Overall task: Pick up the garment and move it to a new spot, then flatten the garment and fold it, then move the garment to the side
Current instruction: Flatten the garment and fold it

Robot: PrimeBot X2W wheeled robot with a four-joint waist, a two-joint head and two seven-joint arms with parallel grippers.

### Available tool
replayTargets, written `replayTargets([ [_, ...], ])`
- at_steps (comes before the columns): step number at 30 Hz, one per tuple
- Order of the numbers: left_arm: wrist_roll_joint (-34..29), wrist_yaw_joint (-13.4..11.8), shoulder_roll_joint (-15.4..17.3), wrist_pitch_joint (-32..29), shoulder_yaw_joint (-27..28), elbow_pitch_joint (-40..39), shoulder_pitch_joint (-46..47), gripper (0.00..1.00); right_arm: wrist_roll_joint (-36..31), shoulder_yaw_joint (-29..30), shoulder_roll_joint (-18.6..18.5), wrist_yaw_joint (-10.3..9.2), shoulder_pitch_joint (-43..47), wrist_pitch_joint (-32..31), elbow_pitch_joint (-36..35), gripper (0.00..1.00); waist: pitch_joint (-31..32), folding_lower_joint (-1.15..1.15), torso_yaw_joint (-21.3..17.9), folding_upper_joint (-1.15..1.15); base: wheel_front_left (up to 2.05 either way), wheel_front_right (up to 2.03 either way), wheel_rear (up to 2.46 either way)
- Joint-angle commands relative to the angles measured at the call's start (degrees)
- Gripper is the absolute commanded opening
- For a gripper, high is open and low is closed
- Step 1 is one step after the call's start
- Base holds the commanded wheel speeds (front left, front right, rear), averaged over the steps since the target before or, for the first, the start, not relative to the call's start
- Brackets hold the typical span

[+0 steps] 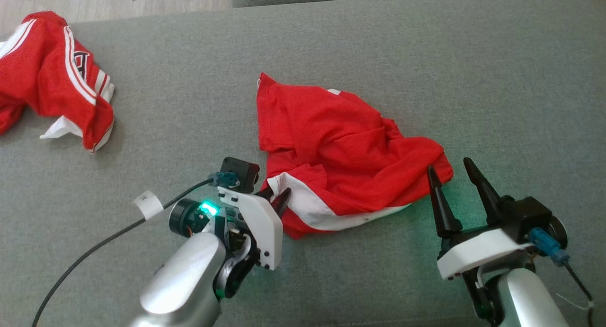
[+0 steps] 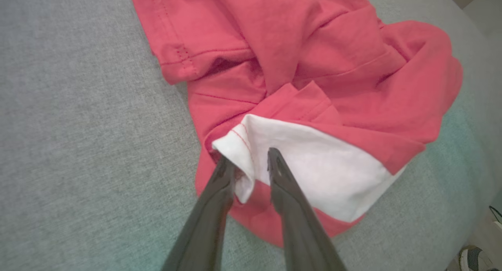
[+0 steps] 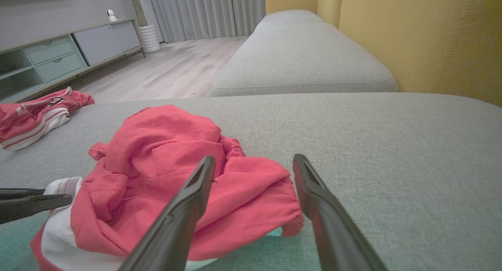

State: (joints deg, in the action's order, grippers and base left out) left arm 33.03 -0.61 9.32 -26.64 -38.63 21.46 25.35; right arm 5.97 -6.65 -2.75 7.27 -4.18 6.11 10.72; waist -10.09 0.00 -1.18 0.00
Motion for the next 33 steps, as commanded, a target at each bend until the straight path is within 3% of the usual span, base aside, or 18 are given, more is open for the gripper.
replayTargets([
  [1,-0.17,-0.51,0.67,0.86,2.21,-1.65,1.81,0.38,0.11,-1.20,-0.13,0.22,-1.70,0.79,-1.63,1.00,-0.03,0.00,-0.03,0.00,0.00,0.00,0.00],
  [4,-0.03,-0.91,0.29,3.16,2.90,-1.83,1.56,0.13,0.29,-0.37,-0.13,0.22,-1.30,0.97,-1.36,1.00,-0.09,0.00,0.04,0.00,0.00,0.00,0.00],
  [5,0.01,-1.16,0.17,4.18,3.25,-1.94,1.37,0.00,0.28,0.06,-0.13,0.22,-0.97,1.02,-1.25,1.00,-0.09,0.00,0.09,0.00,0.00,0.00,0.00],
  [17,1.56,-6.11,2.34,15.11,8.97,-8.33,-8.11,0.00,-0.46,3.33,-0.13,0.22,3.46,0.18,1.91,1.00,0.09,0.00,1.13,0.00,0.00,0.00,0.00],
  [25,2.32,-8.18,3.51,17.03,11.14,-11.92,-10.81,0.00,-1.14,3.34,-0.13,0.22,-0.92,1.11,12.10,1.00,-0.01,0.00,2.42,0.00,0.00,0.00,0.00],
  [33,2.36,-8.56,3.79,17.33,11.29,-12.91,-10.75,0.00,5.16,-1.89,-0.22,0.22,-6.03,3.58,20.00,1.00,0.29,0.00,3.31,0.00,0.00,0.00,0.00],
])
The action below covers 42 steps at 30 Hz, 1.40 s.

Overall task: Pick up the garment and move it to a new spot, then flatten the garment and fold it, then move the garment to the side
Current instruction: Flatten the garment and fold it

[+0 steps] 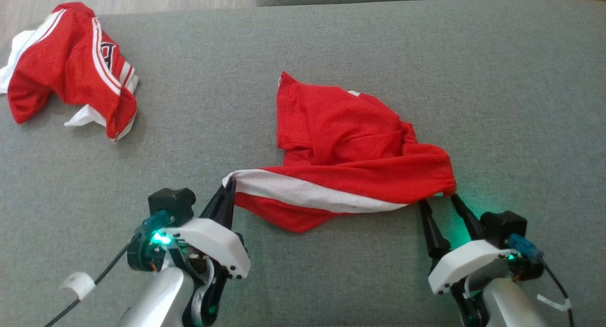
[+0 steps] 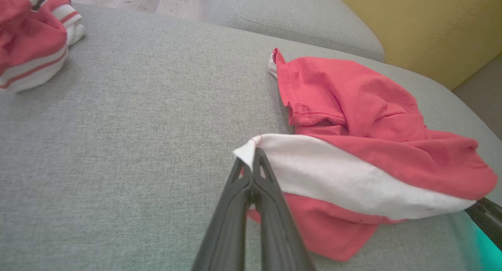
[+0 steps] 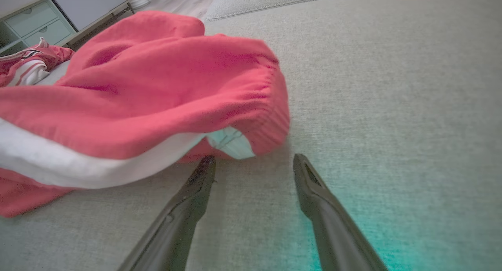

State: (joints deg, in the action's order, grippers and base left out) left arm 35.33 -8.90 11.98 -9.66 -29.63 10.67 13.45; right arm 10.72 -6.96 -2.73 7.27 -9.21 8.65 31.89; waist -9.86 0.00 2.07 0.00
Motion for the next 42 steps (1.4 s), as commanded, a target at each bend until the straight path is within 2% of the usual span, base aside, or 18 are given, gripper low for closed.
replayTargets([
  [1,0.08,-0.31,1.17,0.33,2.26,-2.19,1.13,0.00,1.33,-2.45,-0.45,0.22,-1.38,1.35,-0.57,1.00,0.10,0.00,0.14,0.00,0.00,0.00,0.00],
  [10,0.35,-0.90,1.49,0.31,2.37,-2.66,0.73,0.00,9.04,-11.09,-3.65,0.22,-4.03,4.29,0.09,1.00,0.61,0.00,0.01,0.00,0.00,0.00,0.00],
  [17,0.61,-1.19,1.75,0.38,2.46,-2.95,0.51,0.00,13.86,-16.68,-6.58,0.22,-4.90,5.83,-3.30,0.76,0.93,0.00,-0.14,0.00,0.00,0.00,0.00],
  [19,0.72,-1.27,1.88,0.39,2.55,-2.99,0.39,0.00,14.86,-17.45,-7.21,0.22,-5.05,6.05,-4.03,0.66,0.99,0.00,-0.20,0.00,0.00,0.00,0.00],
  [21,0.82,-1.33,1.96,0.43,2.59,-3.04,0.32,0.00,15.57,-17.99,-7.66,0.22,-5.24,6.17,-4.21,0.47,1.05,0.00,-0.22,0.00,0.00,0.00,0.00],
  [22,0.84,-1.37,2.00,0.45,2.60,-3.07,0.29,0.00,15.81,-18.29,-7.82,0.22,-5.39,6.20,-4.13,0.42,1.06,0.00,-0.22,0.00,0.00,0.00,0.00],
  [24,0.92,-1.42,2.06,0.51,2.65,-3.15,0.28,0.00,16.18,-19.00,-8.01,0.22,-5.84,6.25,-3.65,0.24,1.08,0.00,-0.20,0.00,0.00,0.00,0.00],
  [25,0.95,-1.44,2.11,0.58,2.69,-3.18,0.28,0.00,16.34,-19.33,-8.08,0.22,-6.10,6.27,-3.38,0.09,1.10,0.00,-0.18,0.00,0.00,0.00,0.00],
  [26,0.96,-1.50,2.15,0.76,2.79,-3.24,0.28,0.00,16.49,-19.60,-8.12,0.22,-6.38,6.28,-3.10,0.00,1.13,0.00,-0.15,0.00,0.00,0.00,0.00],
  [32,0.82,-1.57,2.51,3.84,4.21,-4.17,0.59,0.00,17.99,-19.89,-8.90,0.22,-7.86,6.33,-5.41,0.00,1.78,0.00,-0.20,0.00,0.00,0.00,0.00],
  [42,-0.12,-1.06,5.20,9.11,7.96,-11.11,3.01,0.00,17.74,-18.53,-14.96,0.22,-9.69,6.03,-19.95,0.00,5.61,0.00,-1.21,0.00,0.00,0.00,0.00],
])
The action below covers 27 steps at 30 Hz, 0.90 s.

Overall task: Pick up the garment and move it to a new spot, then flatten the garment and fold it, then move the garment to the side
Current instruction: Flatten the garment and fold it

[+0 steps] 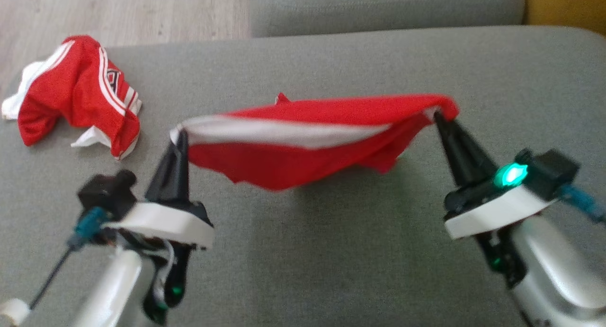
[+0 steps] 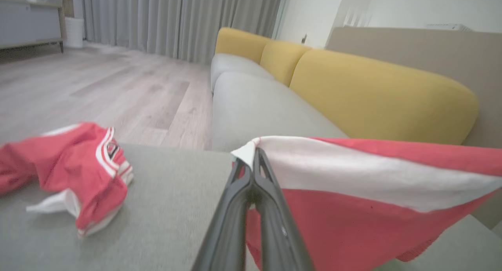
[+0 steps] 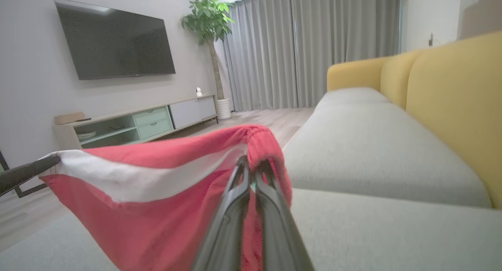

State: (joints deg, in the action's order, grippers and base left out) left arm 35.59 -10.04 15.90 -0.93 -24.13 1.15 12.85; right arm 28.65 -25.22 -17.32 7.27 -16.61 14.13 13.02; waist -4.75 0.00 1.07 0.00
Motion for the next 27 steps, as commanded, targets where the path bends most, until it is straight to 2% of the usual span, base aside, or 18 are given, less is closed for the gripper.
replayTargets([
  [1,-0.69,0.02,1.92,0.55,2.95,-2.97,4.11,0.00,-0.25,0.11,-1.28,0.22,-2.50,0.02,-3.16,0.00,1.06,0.00,-0.32,0.00,0.00,0.00,0.00],
  [8,-2.92,-1.08,6.99,-1.13,6.35,-14.54,8.28,0.00,-0.67,3.82,-6.76,0.22,-2.78,-7.46,-19.19,0.00,4.59,0.00,-1.10,0.00,0.00,0.00,0.00],
  [12,-4.12,-1.64,9.96,-4.49,7.83,-21.82,12.26,0.00,-0.61,6.47,-8.79,0.22,-2.67,-14.51,-30.10,0.00,5.50,0.00,-1.55,0.00,0.00,0.00,0.00],
  [16,-4.15,-1.08,11.61,-7.60,7.93,-23.61,15.56,0.00,-0.23,8.24,-9.21,0.22,-3.56,-19.28,-35.53,0.00,4.89,0.00,-1.77,0.00,0.00,0.00,0.00],
  [19,-3.48,-0.11,12.13,-9.08,7.91,-22.31,18.42,0.00,0.07,9.76,-8.04,0.22,-4.85,-21.91,-36.04,0.00,2.86,0.00,-1.87,0.00,0.00,0.00,0.00],
  [22,-2.94,1.58,12.36,-10.06,7.33,-18.67,21.96,0.00,0.72,10.27,-5.81,0.22,-7.85,-24.20,-33.61,0.00,-0.40,0.00,-1.95,0.00,0.00,0.00,0.00],
  [27,-3.52,4.75,12.28,-9.09,7.15,-9.16,31.47,0.00,-0.27,6.24,-3.51,0.22,-20.15,-25.23,-23.26,0.00,-7.63,0.00,-2.64,0.00,0.00,0.00,0.00],
])
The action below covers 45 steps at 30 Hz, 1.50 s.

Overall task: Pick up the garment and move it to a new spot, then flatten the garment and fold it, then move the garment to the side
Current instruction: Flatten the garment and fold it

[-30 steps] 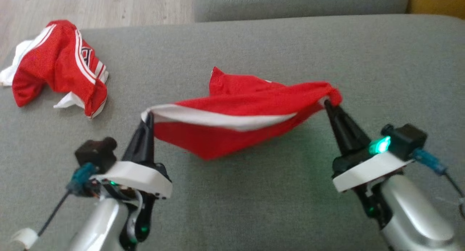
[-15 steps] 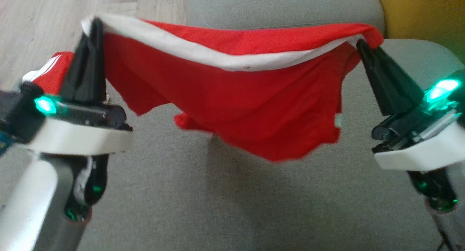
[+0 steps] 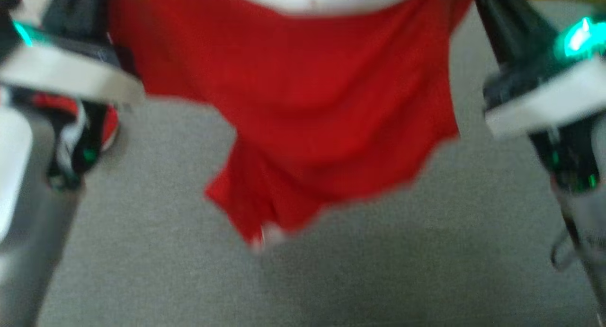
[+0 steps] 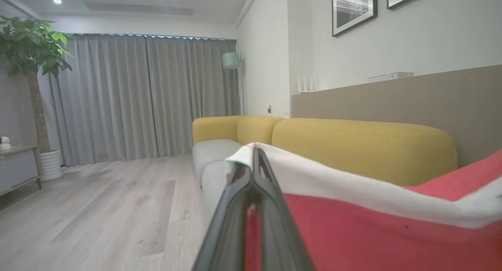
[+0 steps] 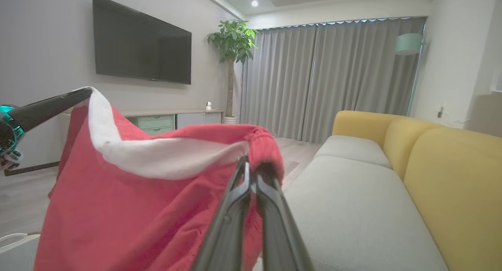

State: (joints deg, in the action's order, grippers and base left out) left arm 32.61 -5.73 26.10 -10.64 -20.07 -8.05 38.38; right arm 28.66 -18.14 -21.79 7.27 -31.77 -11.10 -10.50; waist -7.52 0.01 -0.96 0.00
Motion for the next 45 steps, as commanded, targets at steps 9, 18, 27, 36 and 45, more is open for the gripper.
replayTargets([
  [9,-5.51,3.49,-0.54,11.74,4.04,17.83,28.45,0.00,-11.09,-5.34,9.17,0.22,-33.08,12.88,25.92,0.00,-14.44,-0.01,-1.22,0.00,0.00,0.00,0.00],
  [18,-4.83,6.24,-4.46,19.49,2.19,28.58,28.29,0.00,-14.19,-9.48,11.77,0.22,-36.50,21.62,43.05,0.00,-21.51,-0.01,1.13,0.00,0.00,0.00,0.00],
  [27,-2.15,9.04,-6.34,24.92,1.65,28.33,12.64,0.00,-9.43,-11.14,8.97,0.22,-24.72,25.86,44.51,0.00,-19.93,-0.01,2.65,0.00,0.00,0.00,0.00],
  [36,-2.82,7.69,-5.72,25.61,3.92,12.77,-9.01,0.00,-6.94,-7.38,6.68,0.22,-4.80,26.08,27.61,0.00,-12.67,-0.01,2.46,0.00,0.00,0.00,0.00],
  [45,-3.05,1.74,-1.70,24.16,5.52,-7.71,-35.87,0.00,-8.55,-3.19,6.09,0.22,20.39,22.52,9.46,0.00,-3.64,-0.01,0.32,0.00,0.00,0.00,0.00],
])
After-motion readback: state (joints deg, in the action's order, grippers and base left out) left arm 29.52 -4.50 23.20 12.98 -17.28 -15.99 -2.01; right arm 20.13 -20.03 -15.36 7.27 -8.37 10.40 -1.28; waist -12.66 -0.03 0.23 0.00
